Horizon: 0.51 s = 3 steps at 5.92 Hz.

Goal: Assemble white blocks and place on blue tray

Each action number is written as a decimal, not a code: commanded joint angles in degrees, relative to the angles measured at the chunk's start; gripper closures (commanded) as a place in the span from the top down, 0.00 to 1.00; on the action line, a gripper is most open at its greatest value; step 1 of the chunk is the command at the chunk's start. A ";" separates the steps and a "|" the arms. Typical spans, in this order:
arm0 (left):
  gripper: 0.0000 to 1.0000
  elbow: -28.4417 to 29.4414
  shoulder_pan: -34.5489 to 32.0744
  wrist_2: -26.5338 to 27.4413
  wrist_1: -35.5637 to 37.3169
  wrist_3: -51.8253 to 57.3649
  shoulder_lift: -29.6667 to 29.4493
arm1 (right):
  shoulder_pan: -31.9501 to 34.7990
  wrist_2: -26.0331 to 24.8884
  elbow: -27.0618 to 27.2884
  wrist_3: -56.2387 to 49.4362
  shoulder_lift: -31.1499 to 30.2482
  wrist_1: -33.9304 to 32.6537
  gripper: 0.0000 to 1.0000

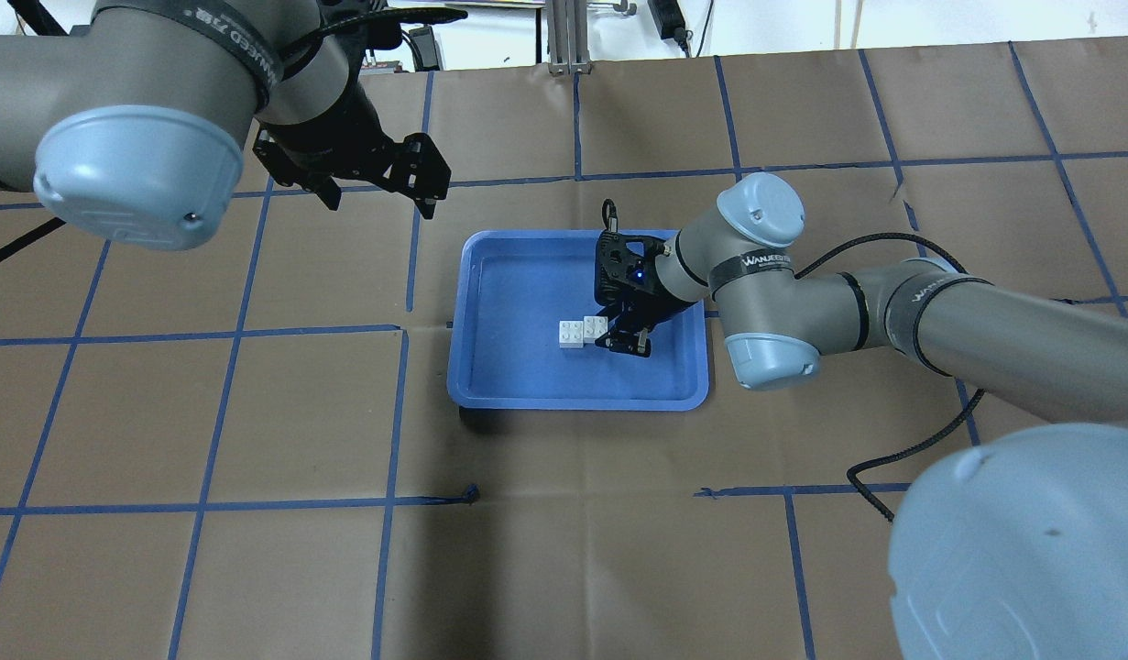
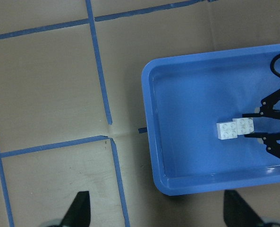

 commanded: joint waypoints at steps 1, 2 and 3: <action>0.99 -0.08 0.00 0.09 0.00 0.00 0.00 | 0.00 0.15 -0.09 0.11 0.06 -0.06 0.88; 0.99 -0.08 0.00 0.09 0.00 0.00 0.00 | 0.00 0.15 -0.17 0.19 -0.12 -0.06 0.99; 0.99 -0.08 0.00 0.09 0.00 0.00 0.00 | -0.08 -0.11 -0.52 0.37 -0.38 -0.06 1.00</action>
